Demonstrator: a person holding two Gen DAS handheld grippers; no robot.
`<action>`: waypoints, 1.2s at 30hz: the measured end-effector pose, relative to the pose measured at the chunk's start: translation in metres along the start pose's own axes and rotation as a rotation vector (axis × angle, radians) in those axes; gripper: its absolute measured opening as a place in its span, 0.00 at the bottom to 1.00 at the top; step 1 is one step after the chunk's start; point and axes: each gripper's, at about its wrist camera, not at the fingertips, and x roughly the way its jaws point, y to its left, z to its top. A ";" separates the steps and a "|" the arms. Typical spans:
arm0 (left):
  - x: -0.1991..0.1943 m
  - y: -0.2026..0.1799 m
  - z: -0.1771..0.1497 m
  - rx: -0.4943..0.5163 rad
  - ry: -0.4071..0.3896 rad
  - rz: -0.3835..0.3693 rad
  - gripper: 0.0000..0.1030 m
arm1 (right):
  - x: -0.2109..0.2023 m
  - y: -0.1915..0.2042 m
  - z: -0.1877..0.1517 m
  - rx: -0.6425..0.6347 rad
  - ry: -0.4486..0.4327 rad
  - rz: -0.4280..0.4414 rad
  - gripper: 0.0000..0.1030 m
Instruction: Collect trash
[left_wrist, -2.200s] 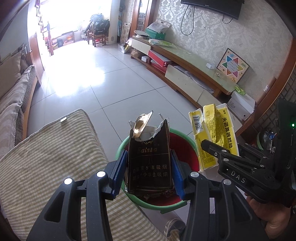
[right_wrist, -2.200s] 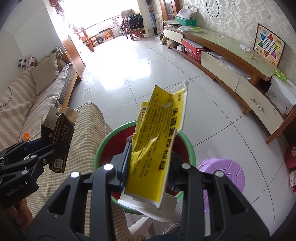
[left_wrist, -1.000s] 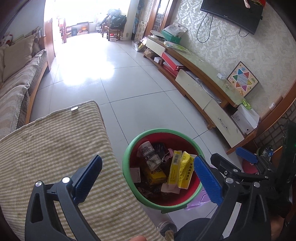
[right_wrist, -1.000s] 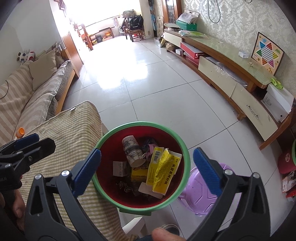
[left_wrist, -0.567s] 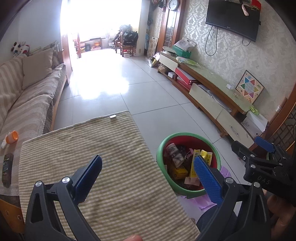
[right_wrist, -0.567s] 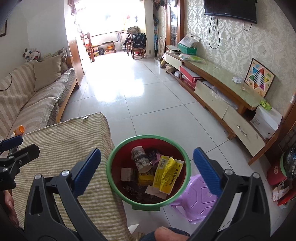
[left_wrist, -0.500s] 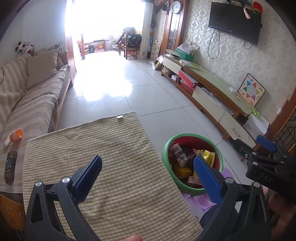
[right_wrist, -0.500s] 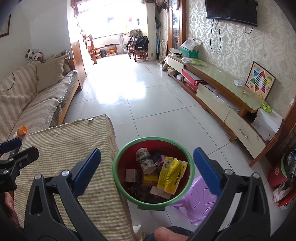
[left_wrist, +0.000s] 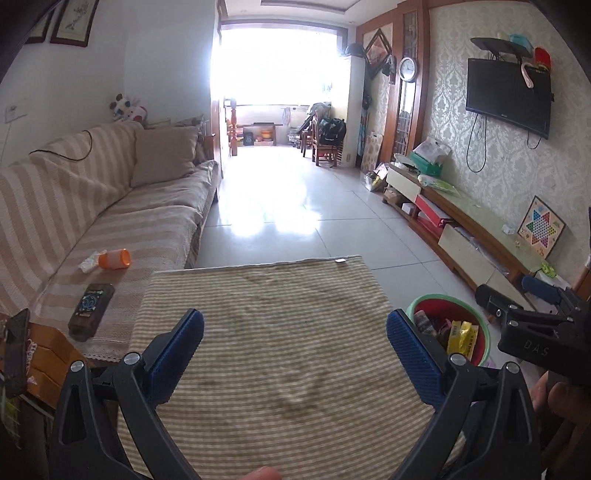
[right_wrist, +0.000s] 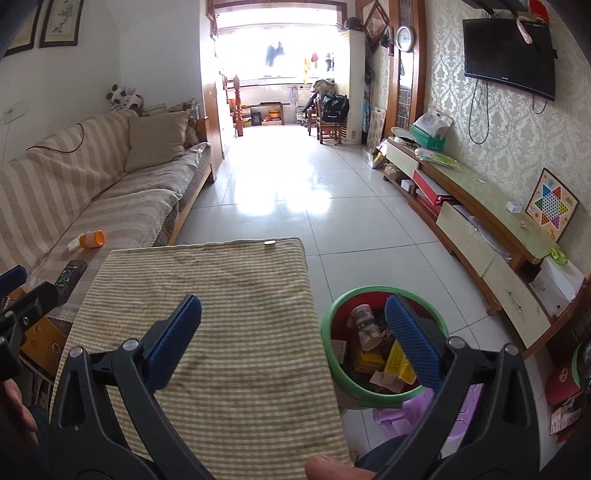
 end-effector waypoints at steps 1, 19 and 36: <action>-0.007 0.004 -0.003 0.004 -0.004 0.001 0.92 | -0.004 0.008 -0.001 -0.008 -0.005 0.010 0.95; -0.061 0.065 -0.033 -0.088 -0.063 0.141 0.92 | -0.054 0.073 -0.010 -0.048 -0.073 0.114 0.95; -0.065 0.064 -0.031 -0.107 -0.074 0.155 0.92 | -0.057 0.072 -0.011 -0.068 -0.068 0.113 0.95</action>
